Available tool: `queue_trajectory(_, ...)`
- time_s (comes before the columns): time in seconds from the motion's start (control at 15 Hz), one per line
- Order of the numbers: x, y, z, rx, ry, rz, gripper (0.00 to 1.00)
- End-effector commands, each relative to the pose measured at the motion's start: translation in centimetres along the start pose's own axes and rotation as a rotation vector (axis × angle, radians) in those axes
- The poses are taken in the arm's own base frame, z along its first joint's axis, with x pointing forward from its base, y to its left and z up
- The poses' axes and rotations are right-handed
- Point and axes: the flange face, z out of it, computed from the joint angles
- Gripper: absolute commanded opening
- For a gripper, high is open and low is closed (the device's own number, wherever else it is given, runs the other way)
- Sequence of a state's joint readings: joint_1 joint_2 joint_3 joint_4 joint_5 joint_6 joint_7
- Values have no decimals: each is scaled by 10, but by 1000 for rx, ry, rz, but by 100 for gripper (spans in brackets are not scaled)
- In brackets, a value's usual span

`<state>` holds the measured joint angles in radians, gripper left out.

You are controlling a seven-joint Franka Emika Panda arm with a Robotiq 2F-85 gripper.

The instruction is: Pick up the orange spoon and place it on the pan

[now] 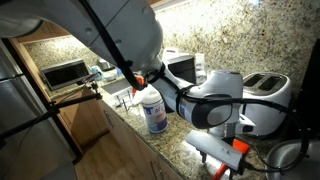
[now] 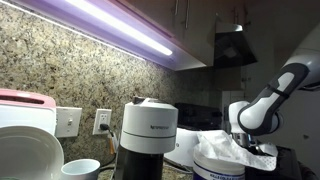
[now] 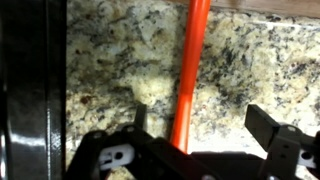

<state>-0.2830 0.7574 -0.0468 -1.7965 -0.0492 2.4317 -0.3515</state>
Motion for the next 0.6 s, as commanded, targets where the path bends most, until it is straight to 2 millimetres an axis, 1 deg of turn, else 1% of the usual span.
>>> queue_trajectory(0.0, 4, 2, 0, -25, 11, -19, 100)
queue_trajectory(0.2, 7, 2, -1, -45, 25, -21, 100)
queue_trajectory(0.27, 7, 2, 0, -51, 22, -26, 96)
queue_trajectory(0.33, 8, 2, 0, -53, 22, -25, 72)
queue_trajectory(0.4, 8, 2, 0, -54, 20, -29, 71)
queue_trajectory(0.47, 8, 2, 1, -53, 15, -32, 68)
queue_trajectory(0.53, 8, 2, 2, -55, 12, -32, 61)
